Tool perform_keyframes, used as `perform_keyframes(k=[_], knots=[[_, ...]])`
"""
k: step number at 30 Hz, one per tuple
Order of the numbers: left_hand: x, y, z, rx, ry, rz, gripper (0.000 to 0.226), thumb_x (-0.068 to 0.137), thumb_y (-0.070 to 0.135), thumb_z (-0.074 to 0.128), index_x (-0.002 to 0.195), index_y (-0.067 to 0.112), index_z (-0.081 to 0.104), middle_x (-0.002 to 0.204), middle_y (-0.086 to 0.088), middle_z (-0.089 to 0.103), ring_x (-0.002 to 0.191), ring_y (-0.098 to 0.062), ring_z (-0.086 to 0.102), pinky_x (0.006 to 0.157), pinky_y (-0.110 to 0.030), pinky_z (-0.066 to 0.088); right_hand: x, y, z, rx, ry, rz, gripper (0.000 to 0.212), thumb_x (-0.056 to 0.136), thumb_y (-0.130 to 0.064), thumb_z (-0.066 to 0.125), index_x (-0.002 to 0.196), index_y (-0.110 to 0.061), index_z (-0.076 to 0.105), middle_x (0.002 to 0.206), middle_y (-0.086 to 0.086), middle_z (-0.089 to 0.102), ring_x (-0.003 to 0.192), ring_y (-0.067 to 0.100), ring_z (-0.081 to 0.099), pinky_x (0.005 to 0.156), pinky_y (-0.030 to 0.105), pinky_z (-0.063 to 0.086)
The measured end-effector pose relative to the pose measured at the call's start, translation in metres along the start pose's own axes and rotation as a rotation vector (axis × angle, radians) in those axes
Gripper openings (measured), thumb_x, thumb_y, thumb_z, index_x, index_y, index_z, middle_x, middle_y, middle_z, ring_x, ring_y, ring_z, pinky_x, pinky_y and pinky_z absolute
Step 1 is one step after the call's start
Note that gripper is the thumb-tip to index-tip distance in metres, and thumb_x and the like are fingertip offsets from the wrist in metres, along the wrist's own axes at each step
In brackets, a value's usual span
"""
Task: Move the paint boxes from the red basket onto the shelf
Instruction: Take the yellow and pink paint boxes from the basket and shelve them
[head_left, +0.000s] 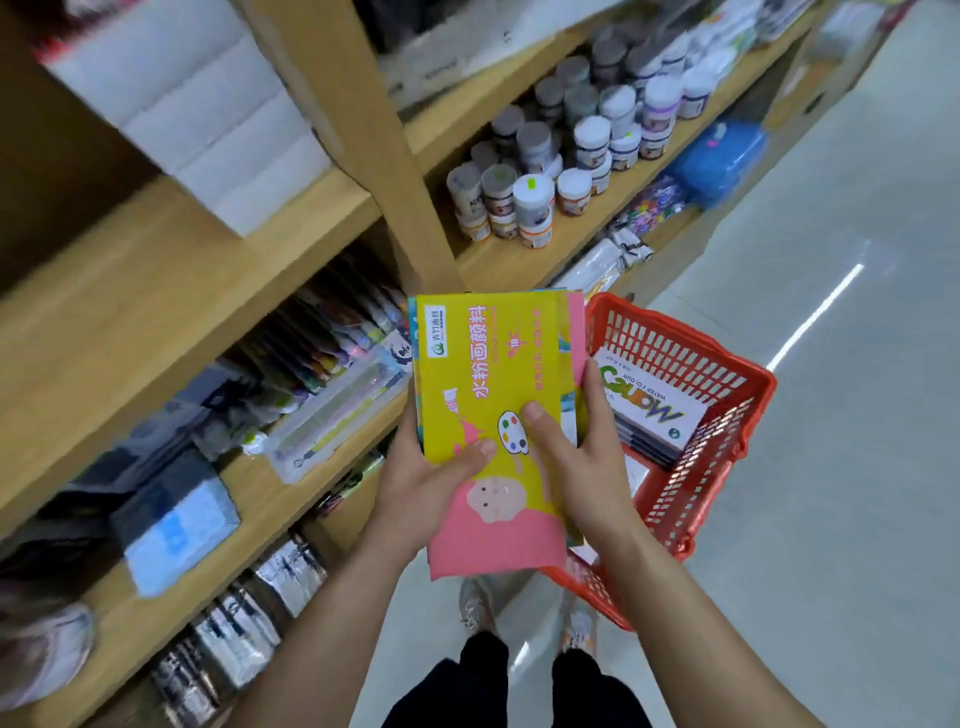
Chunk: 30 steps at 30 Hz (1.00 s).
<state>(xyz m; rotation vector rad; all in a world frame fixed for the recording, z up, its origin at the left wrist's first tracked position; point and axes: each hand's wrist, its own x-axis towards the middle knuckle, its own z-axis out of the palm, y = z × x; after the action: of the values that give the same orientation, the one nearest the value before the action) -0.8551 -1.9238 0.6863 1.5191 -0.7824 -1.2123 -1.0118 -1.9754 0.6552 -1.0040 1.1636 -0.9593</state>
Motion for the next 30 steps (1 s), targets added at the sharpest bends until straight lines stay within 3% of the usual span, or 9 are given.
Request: perform_keyframes(k=[3,6,8,11,15,20,23,27,30], knots=[[-0.030,0.036,-0.011,-0.063,0.094,0.060,0.073,0.071,0.021,0.085,0.137,0.019,0.053,0.119,-0.006,0.075,0.106,-0.028,0.073,0.079,-0.033,0.059,-0.016,-0.037,0.018,-0.071,-0.051,-0.050,0.103,0.071,-0.080,0.071,0.159,-0.047,0.029,0.156,-0.022,0.045,0.147,0.008,0.043,0.120,0.051,0.038],[-0.060,0.069,-0.026,-0.115,0.179,0.125,0.070,0.069,0.018,0.085,0.132,0.018,0.056,0.115,-0.007,0.077,0.101,-0.029,0.075,0.075,-0.033,0.060,-0.034,-0.076,0.042,-0.134,-0.096,-0.186,0.074,0.080,-0.067,0.068,0.148,-0.062,0.037,0.149,-0.023,0.052,0.142,0.006,0.047,0.116,0.049,0.042],[-0.076,0.090,-0.039,-0.145,0.228,0.180,0.062,0.070,0.010,0.081,0.127,0.018,0.059,0.110,-0.005,0.078,0.094,-0.025,0.077,0.069,-0.028,0.060,-0.043,-0.100,0.058,-0.171,-0.159,-0.264,0.068,0.085,-0.062,0.066,0.148,-0.055,0.042,0.142,-0.014,0.059,0.136,0.011,0.054,0.111,0.050,0.046],[-0.097,0.123,-0.064,-0.173,0.312,0.237,0.059,0.069,0.008,0.079,0.124,0.019,0.061,0.107,-0.005,0.079,0.090,-0.023,0.078,0.067,-0.026,0.059,-0.051,-0.130,0.090,-0.226,-0.244,-0.304,0.085,0.082,-0.070,0.062,0.158,-0.041,0.035,0.143,-0.010,0.057,0.135,0.006,0.053,0.112,0.049,0.046],[-0.108,0.165,-0.113,-0.171,0.432,0.289,0.060,0.070,0.013,0.080,0.127,0.018,0.061,0.111,-0.008,0.078,0.095,-0.029,0.076,0.074,-0.036,0.061,-0.052,-0.169,0.154,-0.312,-0.362,-0.371,0.093,0.079,-0.081,0.052,0.160,-0.044,0.026,0.144,-0.012,0.051,0.126,-0.012,0.047,0.108,0.038,0.044],[-0.086,0.191,-0.192,-0.217,0.540,0.229,0.047,0.079,0.008,0.078,0.123,0.009,0.064,0.107,-0.012,0.078,0.087,-0.029,0.077,0.077,-0.044,0.063,-0.032,-0.195,0.254,-0.470,-0.500,-0.378,0.105,0.073,-0.086,0.041,0.162,-0.034,0.026,0.162,0.000,0.043,0.149,0.021,0.037,0.118,0.045,0.036],[-0.070,0.192,-0.232,-0.273,0.583,0.172,0.033,0.086,0.006,0.072,0.119,0.010,0.067,0.101,-0.011,0.079,0.079,-0.024,0.077,0.068,-0.033,0.062,-0.020,-0.199,0.307,-0.572,-0.529,-0.333,0.101,0.068,-0.085,0.040,0.153,-0.029,0.042,0.148,0.003,0.057,0.139,0.026,0.049,0.112,0.048,0.042],[-0.053,0.187,-0.267,-0.280,0.616,0.134,0.029,0.089,0.001,0.069,0.117,0.007,0.066,0.086,-0.003,0.079,0.063,-0.012,0.075,0.055,-0.022,0.057,-0.005,-0.187,0.348,-0.556,-0.551,-0.272,0.057,0.073,-0.069,0.056,0.117,-0.034,0.065,0.110,-0.009,0.076,0.109,0.023,0.070,0.096,0.044,0.053],[-0.043,0.181,-0.286,-0.238,0.652,0.081,0.018,0.088,0.004,0.072,0.106,0.007,0.070,0.079,-0.003,0.077,0.054,-0.008,0.072,0.049,-0.018,0.053,0.010,-0.175,0.363,-0.457,-0.579,-0.123,0.052,0.067,-0.054,0.063,0.107,-0.022,0.073,0.097,-0.001,0.081,0.094,0.027,0.076,0.089,0.046,0.060]])
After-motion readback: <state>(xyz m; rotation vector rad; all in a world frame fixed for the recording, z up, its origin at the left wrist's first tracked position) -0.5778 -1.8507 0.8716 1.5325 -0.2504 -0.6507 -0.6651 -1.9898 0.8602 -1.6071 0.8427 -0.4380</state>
